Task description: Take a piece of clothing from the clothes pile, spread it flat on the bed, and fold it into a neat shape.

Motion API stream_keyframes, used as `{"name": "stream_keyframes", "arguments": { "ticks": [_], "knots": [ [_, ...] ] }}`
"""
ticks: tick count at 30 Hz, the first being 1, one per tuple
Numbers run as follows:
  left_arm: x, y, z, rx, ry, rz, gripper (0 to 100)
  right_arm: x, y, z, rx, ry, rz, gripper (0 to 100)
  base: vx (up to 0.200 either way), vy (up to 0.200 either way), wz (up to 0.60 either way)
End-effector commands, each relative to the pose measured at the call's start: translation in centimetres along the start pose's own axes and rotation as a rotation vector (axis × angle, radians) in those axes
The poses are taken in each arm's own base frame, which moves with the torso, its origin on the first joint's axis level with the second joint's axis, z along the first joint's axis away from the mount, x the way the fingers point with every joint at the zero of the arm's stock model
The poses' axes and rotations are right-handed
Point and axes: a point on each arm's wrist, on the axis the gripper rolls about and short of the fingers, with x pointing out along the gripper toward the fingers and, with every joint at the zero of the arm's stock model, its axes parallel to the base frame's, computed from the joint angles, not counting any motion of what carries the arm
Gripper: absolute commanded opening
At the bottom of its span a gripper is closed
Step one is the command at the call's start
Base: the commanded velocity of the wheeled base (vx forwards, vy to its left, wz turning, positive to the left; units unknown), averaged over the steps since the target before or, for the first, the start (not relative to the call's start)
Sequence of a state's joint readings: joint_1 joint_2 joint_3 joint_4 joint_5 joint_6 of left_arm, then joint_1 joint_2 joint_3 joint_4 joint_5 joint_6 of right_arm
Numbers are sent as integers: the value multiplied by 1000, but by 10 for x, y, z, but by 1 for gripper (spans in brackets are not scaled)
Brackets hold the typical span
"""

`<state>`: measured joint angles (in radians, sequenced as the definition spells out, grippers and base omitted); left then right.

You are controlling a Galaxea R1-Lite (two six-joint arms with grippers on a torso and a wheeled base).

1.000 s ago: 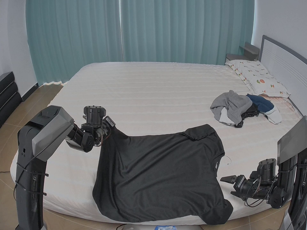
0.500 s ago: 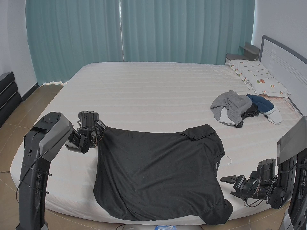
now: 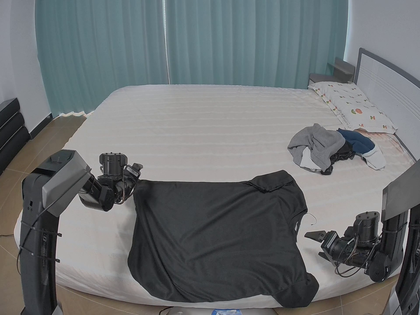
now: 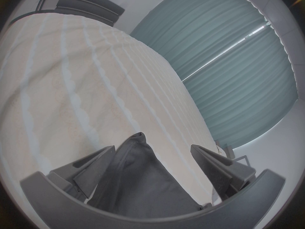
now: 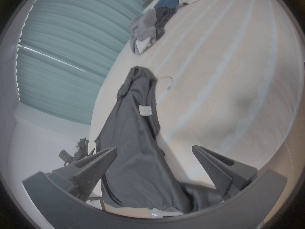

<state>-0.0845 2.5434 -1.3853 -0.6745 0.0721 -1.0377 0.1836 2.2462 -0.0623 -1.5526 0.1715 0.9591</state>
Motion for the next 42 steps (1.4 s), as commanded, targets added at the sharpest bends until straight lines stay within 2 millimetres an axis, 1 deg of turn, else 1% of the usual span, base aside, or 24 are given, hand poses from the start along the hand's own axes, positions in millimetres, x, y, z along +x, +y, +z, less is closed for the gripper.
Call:
{"name": "stream_keyframes", "arguments": {
  "ticks": [1,4,5,6,9,11,12,13,15,17,18,19,20,22,23,26,30,31,32,35,38,42],
  "knots": [
    [-38,-9,19,-42,24,-21,100,1,25,20,-32,-134,109,100,0,0,0],
    [-59,2,12,-40,65,10,100,10,35,29,-56,-163,136,100,0,0,0],
    [-61,2,10,-38,72,12,100,11,36,30,-62,-163,132,100,0,0,0],
    [-75,9,1,-35,116,8,100,22,40,39,-111,-169,115,100,0,0,0],
    [-100,13,-22,-13,195,-21,100,42,54,56,-131,-187,78,100,0,0,0],
    [-111,20,-37,-9,227,-30,100,58,71,69,-133,-189,72,100,0,0,0],
    [-112,20,-38,-9,227,-34,100,60,72,69,-133,-186,70,100,0,0,0],
    [-115,24,-46,-23,239,-53,100,72,86,82,-128,-176,59,100,0,0,0],
    [-115,24,-47,-30,221,-97,100,87,101,96,-121,-154,30,100,0,0,0],
    [-115,26,-47,-34,217,-109,100,97,110,106,-116,-141,13,100,0,0,0],
    [-117,28,-48,-32,215,-113,100,106,116,113,-111,-132,1,100,0,0,0],
    [-119,31,-51,-22,222,-104,100,118,119,116,-103,-116,-12,100,0,0,0],
    [-120,31,-51,-22,224,-105,100,124,119,116,-98,-110,-18,100,0,0,0],
    [-121,32,-53,-20,225,-112,100,147,118,110,-100,-82,-34,100,0,0,0],
    [-121,31,-52,-21,219,-120,100,155,116,107,-104,-72,-39,100,0,0,0],
    [-122,33,-52,-23,221,-115,100,167,115,107,-106,-68,-38,100,0,0,0],
    [-123,34,-53,-20,225,-112,100,185,118,113,-91,-69,-31,100,0,0,0],
    [-123,34,-53,-20,225,-112,100,186,118,112,-89,-67,-34,100,0,0,0],
    [-123,34,-53,-22,225,-112,100,194,118,114,-60,-59,-44,100,0,0,0],
    [-123,34,-53,-22,225,-112,100,197,122,118,-16,-51,-59,100,0,0,0],
    [-123,33,-53,-22,224,-113,100,197,126,120,-16,-42,-74,100,0,0,0],
    [-123,34,-54,-22,225,-110,100,194,138,127,-18,-30,-73,100,0,0,0]
  ]
}}
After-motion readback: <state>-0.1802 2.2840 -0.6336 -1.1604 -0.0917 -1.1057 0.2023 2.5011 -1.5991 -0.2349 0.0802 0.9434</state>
